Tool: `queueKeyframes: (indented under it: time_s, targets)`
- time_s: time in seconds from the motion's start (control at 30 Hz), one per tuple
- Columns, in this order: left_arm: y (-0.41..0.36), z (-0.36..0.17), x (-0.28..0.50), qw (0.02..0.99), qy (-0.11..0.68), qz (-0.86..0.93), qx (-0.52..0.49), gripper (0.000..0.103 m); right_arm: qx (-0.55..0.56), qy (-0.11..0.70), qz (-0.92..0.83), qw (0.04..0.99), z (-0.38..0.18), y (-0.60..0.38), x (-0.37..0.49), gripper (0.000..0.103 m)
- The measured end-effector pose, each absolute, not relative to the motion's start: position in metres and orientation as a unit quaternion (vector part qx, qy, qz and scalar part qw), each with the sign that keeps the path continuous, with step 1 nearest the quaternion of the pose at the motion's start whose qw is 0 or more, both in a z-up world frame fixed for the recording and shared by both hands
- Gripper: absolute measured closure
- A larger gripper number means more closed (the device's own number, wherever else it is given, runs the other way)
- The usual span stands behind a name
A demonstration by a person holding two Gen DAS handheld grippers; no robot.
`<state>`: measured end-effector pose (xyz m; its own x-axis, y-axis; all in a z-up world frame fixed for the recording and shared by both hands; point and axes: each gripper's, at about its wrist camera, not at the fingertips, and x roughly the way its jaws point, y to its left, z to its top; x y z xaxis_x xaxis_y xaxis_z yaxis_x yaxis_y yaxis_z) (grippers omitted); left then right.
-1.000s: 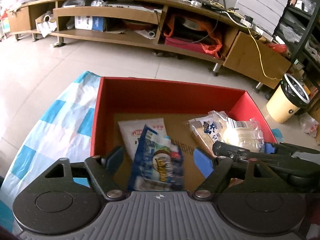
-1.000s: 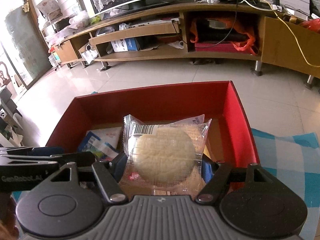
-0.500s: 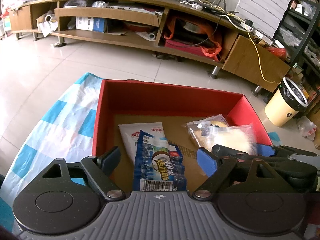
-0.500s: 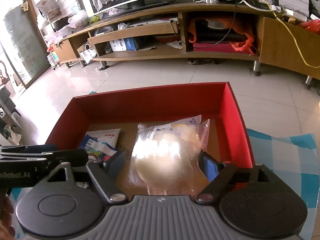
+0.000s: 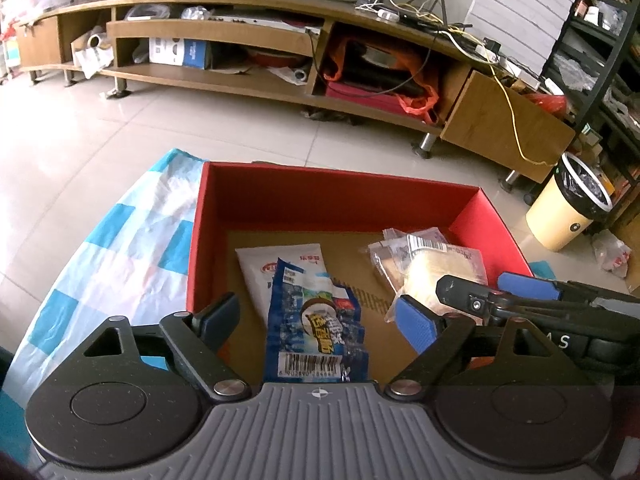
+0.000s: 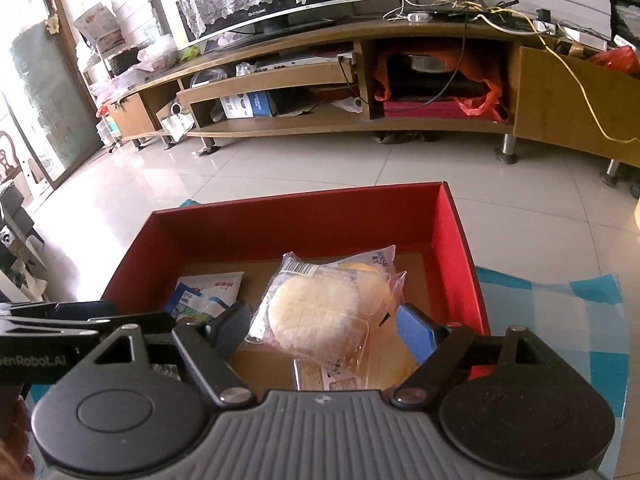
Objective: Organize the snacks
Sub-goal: 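Open both tools to drop the sausage pack and bun into the box, then move both tools back over the remaining snacks on the tablecloth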
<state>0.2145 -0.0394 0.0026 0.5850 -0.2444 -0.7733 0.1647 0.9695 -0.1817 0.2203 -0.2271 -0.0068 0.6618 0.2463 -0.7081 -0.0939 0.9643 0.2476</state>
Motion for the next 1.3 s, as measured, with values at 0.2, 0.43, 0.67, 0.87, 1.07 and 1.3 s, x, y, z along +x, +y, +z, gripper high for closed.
queueKeyframes:
  time_s: [0.2, 0.43, 0.67, 0.87, 1.07, 1.3]
  targets:
    - [-0.041, 0.002, 0.208, 0.889, 0.443, -0.112, -0.041, 0.013, 0.087, 0.400, 0.096, 0.907, -0.005, -0.227, 0.214, 0.023]
    - [-0.037, 0.004, 0.203, 0.889, 0.445, -0.103, -0.044, 0.013, 0.081, 0.401, 0.093, 0.908, -0.004, -0.230, 0.210, 0.023]
    - [-0.040, 0.011, 0.193, 0.894, 0.435, -0.103, -0.031, 0.010, 0.066, 0.402, 0.101, 0.908, -0.004, -0.226, 0.197, 0.023]
    - [-0.037, 0.013, 0.183, 0.895, 0.433, -0.103, -0.034, 0.010, 0.055, 0.407, 0.104, 0.906, -0.005, -0.226, 0.186, 0.023]
    - [-0.034, 0.014, 0.170, 0.894, 0.435, -0.099, -0.034, 0.010, 0.045, 0.401, 0.113, 0.908, 0.001, -0.223, 0.168, 0.023]
    - [-0.026, 0.016, 0.149, 0.893, 0.437, -0.101, -0.035, 0.009, 0.040, 0.388, 0.125, 0.912, 0.012, -0.220, 0.140, 0.023]
